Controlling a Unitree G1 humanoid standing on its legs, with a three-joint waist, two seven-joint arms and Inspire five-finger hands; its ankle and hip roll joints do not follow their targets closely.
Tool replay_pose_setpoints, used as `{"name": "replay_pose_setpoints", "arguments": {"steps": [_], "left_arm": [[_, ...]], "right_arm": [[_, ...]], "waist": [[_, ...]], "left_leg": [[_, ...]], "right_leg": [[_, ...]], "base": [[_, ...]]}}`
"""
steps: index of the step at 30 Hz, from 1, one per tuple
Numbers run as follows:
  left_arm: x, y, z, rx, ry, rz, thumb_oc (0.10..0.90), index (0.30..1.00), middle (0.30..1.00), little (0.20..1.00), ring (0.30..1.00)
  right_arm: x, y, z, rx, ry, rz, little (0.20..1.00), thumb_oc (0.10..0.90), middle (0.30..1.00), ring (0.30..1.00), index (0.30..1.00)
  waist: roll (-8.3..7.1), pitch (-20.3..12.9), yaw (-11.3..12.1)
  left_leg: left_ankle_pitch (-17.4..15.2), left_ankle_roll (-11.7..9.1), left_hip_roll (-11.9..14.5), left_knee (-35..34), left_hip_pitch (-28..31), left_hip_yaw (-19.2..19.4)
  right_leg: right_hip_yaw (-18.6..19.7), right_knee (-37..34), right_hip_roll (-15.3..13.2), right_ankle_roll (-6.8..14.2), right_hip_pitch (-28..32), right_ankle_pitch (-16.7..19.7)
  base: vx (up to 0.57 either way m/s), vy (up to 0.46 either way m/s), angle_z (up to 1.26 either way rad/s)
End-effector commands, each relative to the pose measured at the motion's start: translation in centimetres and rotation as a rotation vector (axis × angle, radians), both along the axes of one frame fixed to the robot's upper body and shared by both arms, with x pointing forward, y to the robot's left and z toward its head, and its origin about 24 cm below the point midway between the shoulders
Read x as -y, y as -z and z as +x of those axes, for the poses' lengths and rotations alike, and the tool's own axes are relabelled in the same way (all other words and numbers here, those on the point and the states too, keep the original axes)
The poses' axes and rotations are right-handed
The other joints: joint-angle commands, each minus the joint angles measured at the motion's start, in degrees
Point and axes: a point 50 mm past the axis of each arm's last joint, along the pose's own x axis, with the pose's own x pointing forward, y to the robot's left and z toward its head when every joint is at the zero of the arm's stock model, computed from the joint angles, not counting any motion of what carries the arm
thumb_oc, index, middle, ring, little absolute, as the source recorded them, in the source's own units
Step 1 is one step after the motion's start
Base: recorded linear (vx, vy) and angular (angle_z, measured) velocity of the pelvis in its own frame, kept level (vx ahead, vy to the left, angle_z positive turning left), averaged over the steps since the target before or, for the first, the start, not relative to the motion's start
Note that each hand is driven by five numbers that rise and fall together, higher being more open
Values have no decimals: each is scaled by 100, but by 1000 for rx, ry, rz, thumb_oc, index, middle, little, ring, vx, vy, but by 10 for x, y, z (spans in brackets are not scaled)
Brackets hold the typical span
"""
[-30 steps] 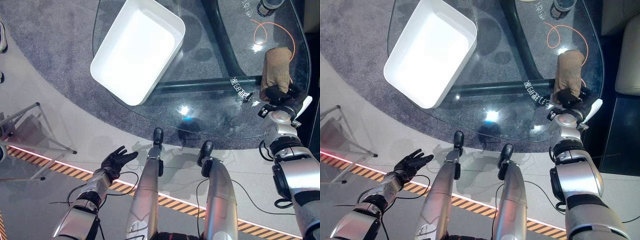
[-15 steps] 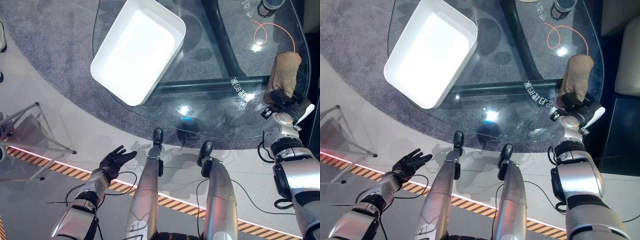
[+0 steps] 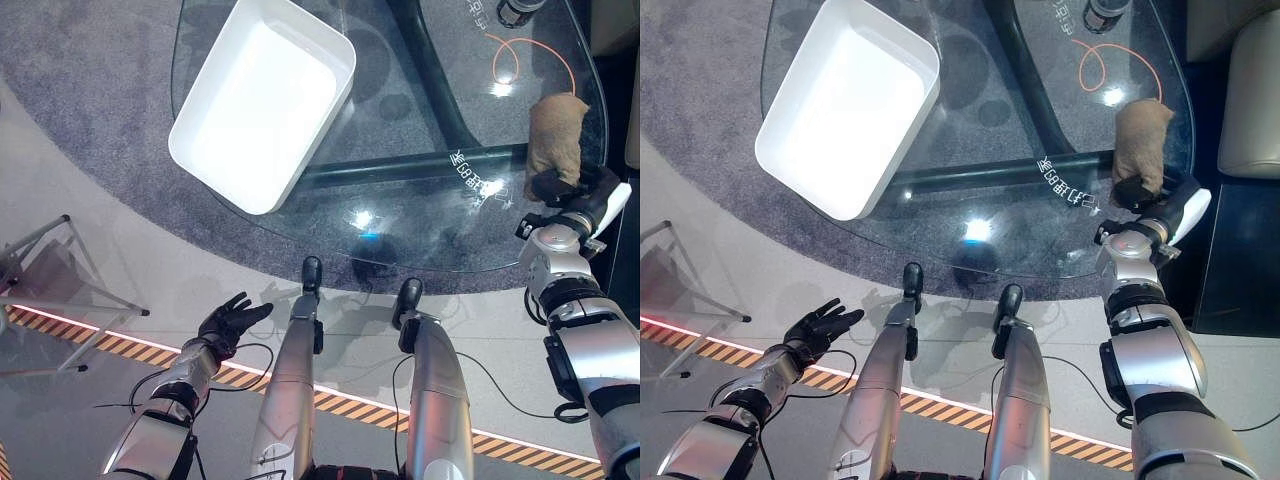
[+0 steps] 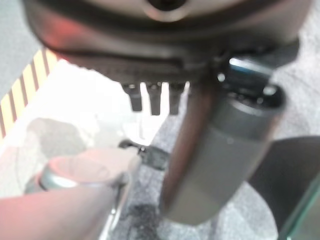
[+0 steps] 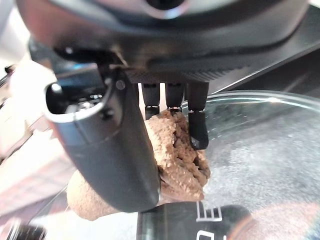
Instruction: Wipe the table with a cloth and put it in the basket.
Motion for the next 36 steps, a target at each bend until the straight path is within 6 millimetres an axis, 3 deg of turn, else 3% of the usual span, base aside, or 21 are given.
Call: {"name": "replay_pose_setpoints", "arguments": {"steps": [1, 4, 6, 12, 22, 23, 36], "left_arm": [[-22, 6, -14, -40, -72, 31, 800, 900, 900, 900, 900], [-22, 7, -15, -39, -70, 33, 800, 900, 900, 900, 900], [-21, 7, -16, -37, -67, 32, 800, 900, 900, 900, 900], [-19, 8, -17, -34, -61, 34, 800, 900, 900, 900, 900], [-21, 6, -17, -33, -58, 42, 800, 900, 900, 900, 900], [-21, 5, -16, -31, -56, 44, 800, 900, 900, 900, 900], [-24, 4, -16, -29, -58, 48, 800, 900, 900, 900, 900]], "right_arm": [[7, -73, -3, 154, -61, -331, 200, 100, 300, 300, 300], [-5, -76, 1, 128, -112, -397, 200, 100, 300, 300, 300], [-25, -82, 8, 66, -191, -552, 200, 100, 300, 300, 300], [-48, -88, 14, -21, -271, -785, 200, 100, 300, 300, 300], [-71, -91, 16, -69, -393, -959, 200, 100, 300, 300, 300], [-84, -92, 16, -86, -464, -1032, 200, 100, 300, 300, 300], [-135, -86, 9, -91, -739, -1220, 200, 100, 300, 300, 300]], "waist": [[-10, -139, 27], [-11, -139, 37], [-15, -139, 58], [-32, -139, 81], [-53, -139, 97], [-78, -139, 99], [-119, -139, 97]], "left_leg": [[-520, 335, -297, 570, 171, 325], [-515, 332, -306, 557, 186, 330], [-499, 330, -315, 536, 200, 339], [-489, 333, -317, 548, 202, 364], [-482, 336, -310, 576, 199, 376], [-473, 332, -310, 576, 201, 381], [-439, 316, -303, 561, 179, 394]], "right_leg": [[7, -782, 322, 150, 146, 745], [-12, -802, 315, 144, 170, 739], [-44, -824, 308, 129, 198, 731], [-85, -815, 299, 107, 218, 709], [-126, -795, 287, 99, 233, 694], [-140, -803, 290, 97, 244, 693], [-178, -794, 288, 81, 226, 659]], "base": [[0, 0, 0], [0, 0, 0], [0, 0, 0], [0, 0, 0], [0, 0, 0], [0, 0, 0], [0, 0, 0]]}}
